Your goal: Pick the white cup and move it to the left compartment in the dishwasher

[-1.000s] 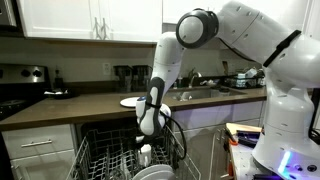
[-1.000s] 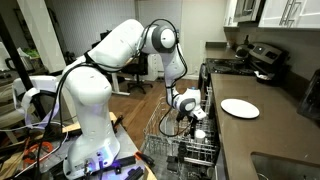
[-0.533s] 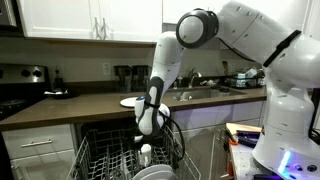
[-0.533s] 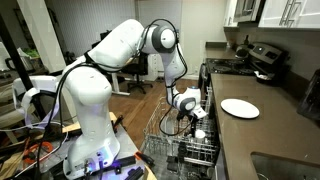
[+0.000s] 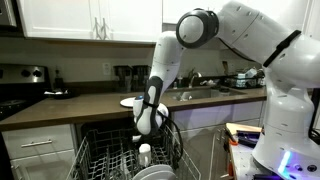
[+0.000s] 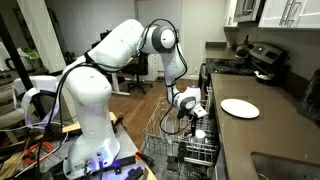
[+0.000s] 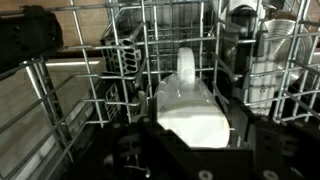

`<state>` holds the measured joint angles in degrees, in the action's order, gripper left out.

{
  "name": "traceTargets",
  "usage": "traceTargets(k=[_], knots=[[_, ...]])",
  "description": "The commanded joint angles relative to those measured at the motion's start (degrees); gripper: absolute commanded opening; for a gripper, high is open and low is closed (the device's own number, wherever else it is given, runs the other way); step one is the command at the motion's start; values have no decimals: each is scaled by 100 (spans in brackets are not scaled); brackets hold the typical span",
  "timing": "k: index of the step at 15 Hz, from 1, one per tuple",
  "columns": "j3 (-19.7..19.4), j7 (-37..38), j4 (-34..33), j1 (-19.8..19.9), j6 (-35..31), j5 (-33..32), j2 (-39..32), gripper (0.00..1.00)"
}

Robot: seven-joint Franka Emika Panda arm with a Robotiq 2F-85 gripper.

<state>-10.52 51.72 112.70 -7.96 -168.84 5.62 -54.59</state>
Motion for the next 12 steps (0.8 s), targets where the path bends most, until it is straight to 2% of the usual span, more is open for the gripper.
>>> traceTargets(k=[1, 5, 6, 9, 10, 12], knots=[[100, -296, -76, 47, 64, 233, -16, 64], [158, -295, -68, 53, 66, 299, -22, 67], [151, -283, -51, 35, 75, 306, -9, 74], [132, -261, -23, 2, 59, 320, -2, 69], [154, -269, -33, 23, 54, 331, -17, 59], [164, -272, -28, 26, 42, 340, -26, 50]])
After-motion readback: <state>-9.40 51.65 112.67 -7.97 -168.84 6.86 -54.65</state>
